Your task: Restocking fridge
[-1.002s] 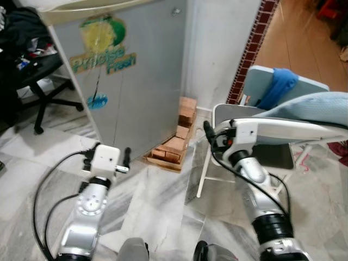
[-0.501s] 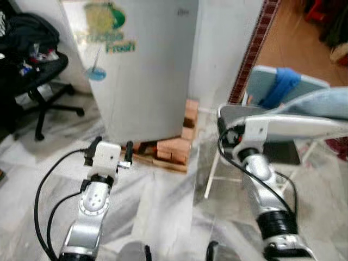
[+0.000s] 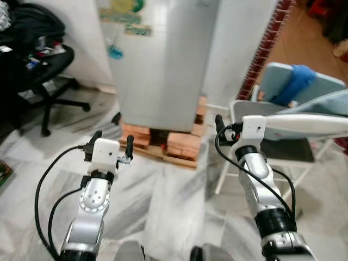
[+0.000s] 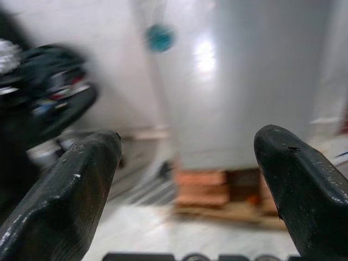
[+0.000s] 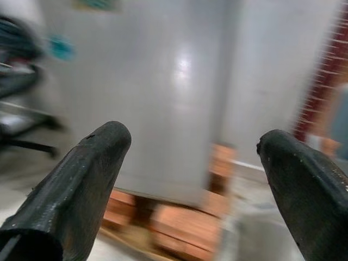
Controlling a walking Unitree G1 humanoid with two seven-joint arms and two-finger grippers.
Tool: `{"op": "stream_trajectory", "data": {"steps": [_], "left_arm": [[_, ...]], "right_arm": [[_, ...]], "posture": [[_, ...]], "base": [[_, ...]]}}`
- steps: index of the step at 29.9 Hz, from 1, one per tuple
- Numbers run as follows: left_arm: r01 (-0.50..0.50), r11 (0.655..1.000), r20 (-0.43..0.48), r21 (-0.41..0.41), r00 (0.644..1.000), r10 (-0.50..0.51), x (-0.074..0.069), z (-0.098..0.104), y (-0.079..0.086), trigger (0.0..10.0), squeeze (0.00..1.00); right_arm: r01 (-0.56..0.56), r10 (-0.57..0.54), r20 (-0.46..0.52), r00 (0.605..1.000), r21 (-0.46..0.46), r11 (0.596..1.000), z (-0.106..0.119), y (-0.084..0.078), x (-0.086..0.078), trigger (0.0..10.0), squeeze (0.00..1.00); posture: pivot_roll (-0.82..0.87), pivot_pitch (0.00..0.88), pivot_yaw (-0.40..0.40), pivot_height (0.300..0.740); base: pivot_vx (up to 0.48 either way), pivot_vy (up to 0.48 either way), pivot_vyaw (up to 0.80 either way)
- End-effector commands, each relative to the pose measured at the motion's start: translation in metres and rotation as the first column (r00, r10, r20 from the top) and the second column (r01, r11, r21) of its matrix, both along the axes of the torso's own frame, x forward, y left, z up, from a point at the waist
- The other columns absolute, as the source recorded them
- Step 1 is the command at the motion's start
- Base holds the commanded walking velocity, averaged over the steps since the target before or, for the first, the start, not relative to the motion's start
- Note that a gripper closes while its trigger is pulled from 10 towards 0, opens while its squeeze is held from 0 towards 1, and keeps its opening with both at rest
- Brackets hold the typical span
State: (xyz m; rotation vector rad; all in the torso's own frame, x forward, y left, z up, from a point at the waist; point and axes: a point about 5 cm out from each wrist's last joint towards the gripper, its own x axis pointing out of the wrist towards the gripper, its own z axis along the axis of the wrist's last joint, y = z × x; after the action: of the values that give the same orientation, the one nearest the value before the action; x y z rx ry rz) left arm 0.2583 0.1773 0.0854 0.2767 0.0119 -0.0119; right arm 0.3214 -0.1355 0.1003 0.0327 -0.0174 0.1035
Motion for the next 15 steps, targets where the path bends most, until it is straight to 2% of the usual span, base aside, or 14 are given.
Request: {"op": "stream_trajectory", "data": {"steps": [1,5,11,15], "left_arm": [[0.016,1.0,0.036,-0.014,0.999,-0.015,0.002,0.005,-0.007,10.0,0.0],[0.025,0.998,0.013,-0.065,1.0,-0.024,0.001,0.004,-0.009,10.0,0.0],[0.043,0.998,0.018,-0.048,0.999,-0.042,0.001,0.004,-0.012,10.0,0.0],[0.068,0.996,0.0,-0.054,0.998,-0.068,0.002,0.0,-0.017,10.0,0.0]], "right_arm": [[0.057,-0.057,0.006,0.998,-0.024,0.998,0.0,-0.019,-0.002,10.0,0.0],[0.071,-0.07,0.011,0.997,-0.033,0.997,0.0,-0.021,-0.002,10.0,0.0],[0.089,-0.089,0.007,0.996,-0.034,0.995,-0.005,-0.025,-0.006,10.0,0.0],[0.115,-0.116,-0.031,0.993,-0.025,0.993,-0.017,-0.028,-0.013,10.0,0.0]], "posture": [[0.13,0.078,-0.014,0.74],[0.13,0.074,0.0,0.74],[0.13,0.068,0.008,0.74],[0.13,0.062,0.015,0.74]], "base": [[0.0,0.48,-0.8],[0.0,0.48,-0.8],[0.0,0.48,-0.8],[0.0,0.48,0.0]]}}
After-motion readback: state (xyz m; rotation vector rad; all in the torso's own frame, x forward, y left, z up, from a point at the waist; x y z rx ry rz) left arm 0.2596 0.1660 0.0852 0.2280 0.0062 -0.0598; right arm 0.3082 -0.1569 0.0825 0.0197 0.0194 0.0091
